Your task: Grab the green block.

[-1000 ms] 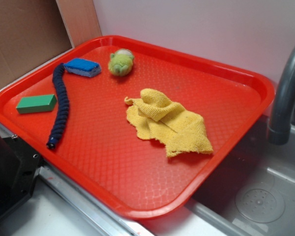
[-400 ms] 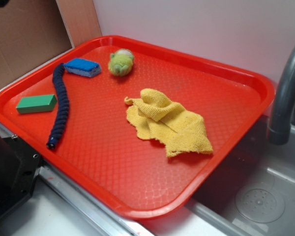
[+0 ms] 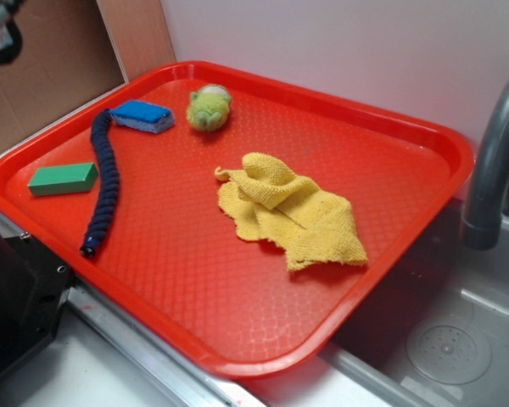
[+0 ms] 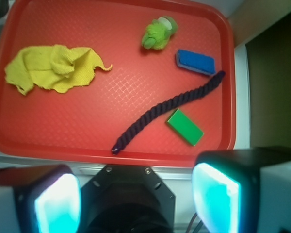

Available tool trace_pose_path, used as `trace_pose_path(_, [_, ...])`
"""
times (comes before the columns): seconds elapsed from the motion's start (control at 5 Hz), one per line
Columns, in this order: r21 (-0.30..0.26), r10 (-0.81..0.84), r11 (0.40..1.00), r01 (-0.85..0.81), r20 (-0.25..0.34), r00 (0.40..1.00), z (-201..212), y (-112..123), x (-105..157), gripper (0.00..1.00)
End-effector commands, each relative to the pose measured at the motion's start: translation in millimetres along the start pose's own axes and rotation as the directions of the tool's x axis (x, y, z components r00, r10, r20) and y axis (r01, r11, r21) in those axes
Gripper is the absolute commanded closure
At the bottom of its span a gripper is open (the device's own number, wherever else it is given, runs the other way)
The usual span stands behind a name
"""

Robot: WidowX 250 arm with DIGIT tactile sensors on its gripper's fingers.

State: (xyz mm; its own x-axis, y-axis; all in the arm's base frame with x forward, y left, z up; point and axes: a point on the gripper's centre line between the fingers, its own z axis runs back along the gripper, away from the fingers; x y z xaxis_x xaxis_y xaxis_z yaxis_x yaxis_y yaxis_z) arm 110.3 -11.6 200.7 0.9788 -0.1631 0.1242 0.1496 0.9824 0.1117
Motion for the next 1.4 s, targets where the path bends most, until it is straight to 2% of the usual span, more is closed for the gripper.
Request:
trace_pose_path(0.0, [-0.035,-0.185,0.982,0.188,0.081,0.979,-48.7,33.2,11.8,0.00])
trace_pose_path(0.2, [-0.048,-0.267,0.961,0.273,0.099,0.959,-80.4,47.6,16.5,0.00])
trace_pose_path(0.4, [-0.013,-0.308,0.951,0.310,0.085,0.948,-100.7,56.1,17.5,0.00])
trace_pose_path(0.8, [0.014,-0.386,0.922,0.386,0.051,0.921,-146.7,70.3,16.0,0.00])
trace_pose_path(1.0, [0.011,-0.423,0.906,0.423,0.059,0.904,-163.3,78.8,11.3,0.00])
trace_pose_path(1.2, [0.043,-0.471,0.882,0.469,0.069,0.880,-175.5,86.5,7.3,0.00])
